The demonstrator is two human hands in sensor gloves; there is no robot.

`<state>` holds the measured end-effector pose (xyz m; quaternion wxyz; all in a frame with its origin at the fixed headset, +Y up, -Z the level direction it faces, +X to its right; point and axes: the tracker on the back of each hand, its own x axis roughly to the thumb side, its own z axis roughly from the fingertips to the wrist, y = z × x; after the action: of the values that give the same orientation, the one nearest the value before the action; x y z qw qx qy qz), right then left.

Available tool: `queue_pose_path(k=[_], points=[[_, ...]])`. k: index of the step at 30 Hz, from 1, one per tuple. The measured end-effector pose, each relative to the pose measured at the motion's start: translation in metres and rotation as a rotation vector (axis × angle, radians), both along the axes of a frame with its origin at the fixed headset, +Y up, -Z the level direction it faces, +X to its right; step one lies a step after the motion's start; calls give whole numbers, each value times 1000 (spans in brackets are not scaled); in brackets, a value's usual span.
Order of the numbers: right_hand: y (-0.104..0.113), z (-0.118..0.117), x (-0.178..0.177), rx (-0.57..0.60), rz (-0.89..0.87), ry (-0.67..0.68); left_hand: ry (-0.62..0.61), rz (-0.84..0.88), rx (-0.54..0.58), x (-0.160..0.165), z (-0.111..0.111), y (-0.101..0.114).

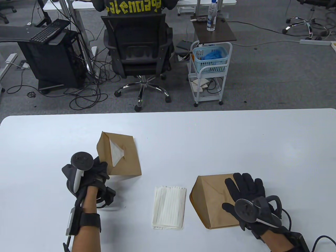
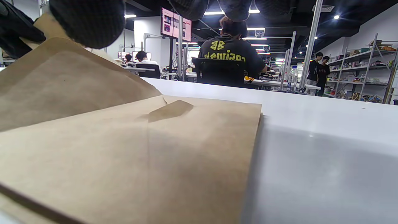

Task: Pull paper from envelopes and stack

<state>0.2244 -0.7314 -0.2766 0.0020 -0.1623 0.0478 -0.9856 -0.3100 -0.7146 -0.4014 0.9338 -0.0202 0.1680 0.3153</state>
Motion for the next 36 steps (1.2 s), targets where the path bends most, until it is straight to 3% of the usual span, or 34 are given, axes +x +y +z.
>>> queue_pose_path(k=[8,19,26,32,36], points=[[-1,0,-1,-12,-23,10,-162,188,154,48,22,18],[0,-2,4,-80,-224,12,-370,421,199,116,65,10],[-1,-4,5,-156,-471,72,-508,489,188,150,86,-2],[-7,-10,7,-324,-887,124,-596,529,155,183,98,-18],[-13,-14,12,-400,-1107,51,-654,532,136,200,103,-23]])
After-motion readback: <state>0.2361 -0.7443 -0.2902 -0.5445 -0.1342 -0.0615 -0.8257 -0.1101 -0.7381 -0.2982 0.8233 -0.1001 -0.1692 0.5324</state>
